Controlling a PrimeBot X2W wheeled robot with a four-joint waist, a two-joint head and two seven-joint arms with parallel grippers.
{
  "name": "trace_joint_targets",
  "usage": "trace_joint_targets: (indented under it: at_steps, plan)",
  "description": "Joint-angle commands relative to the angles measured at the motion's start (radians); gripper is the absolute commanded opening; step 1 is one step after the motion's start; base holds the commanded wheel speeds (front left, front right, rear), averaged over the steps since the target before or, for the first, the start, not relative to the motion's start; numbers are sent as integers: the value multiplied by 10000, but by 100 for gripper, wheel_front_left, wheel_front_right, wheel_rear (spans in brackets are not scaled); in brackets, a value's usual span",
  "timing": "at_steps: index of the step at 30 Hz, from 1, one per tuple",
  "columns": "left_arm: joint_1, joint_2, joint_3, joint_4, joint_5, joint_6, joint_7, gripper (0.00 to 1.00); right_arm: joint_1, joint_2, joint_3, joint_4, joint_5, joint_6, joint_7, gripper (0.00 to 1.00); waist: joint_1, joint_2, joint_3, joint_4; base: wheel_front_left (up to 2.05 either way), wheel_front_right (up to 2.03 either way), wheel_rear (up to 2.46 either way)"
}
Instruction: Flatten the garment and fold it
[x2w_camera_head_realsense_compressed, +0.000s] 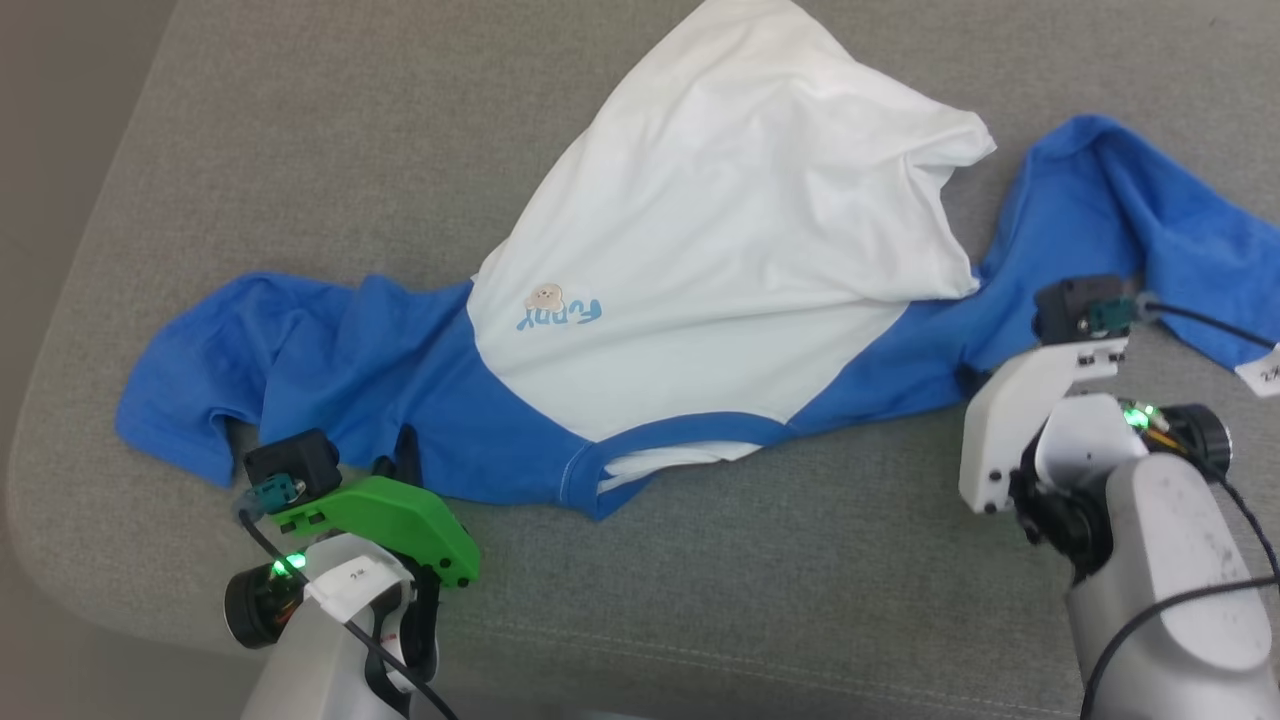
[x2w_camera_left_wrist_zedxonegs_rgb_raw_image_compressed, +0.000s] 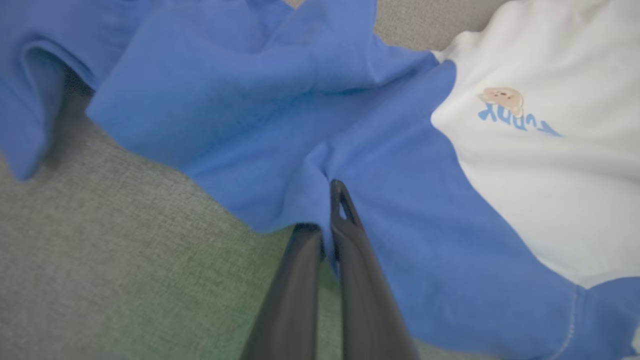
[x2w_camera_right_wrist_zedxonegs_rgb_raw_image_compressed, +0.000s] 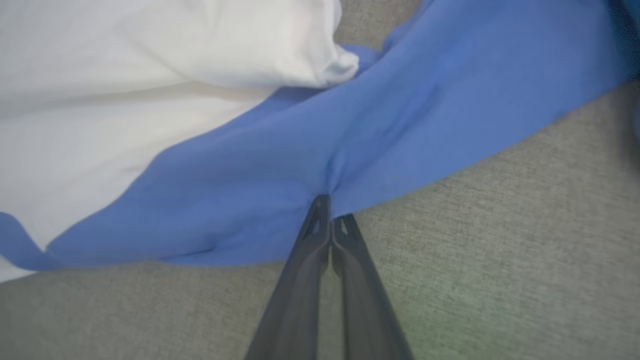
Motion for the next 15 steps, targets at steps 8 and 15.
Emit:
trace_joint_targets:
  at_steps: [8,15]
  plan:
    - [367,62,457,-1485,-950,-662,-176,0,1782,33,-562,-2848,388,-11,-277,0,0,-1,-905,-471,0,0,0]
    - [303,391,683,-4172,-2408,-1289,1390,0,2437,-112,-915,-5892,93,-11,502,0,0,-1,-1486,-881,0,0,0]
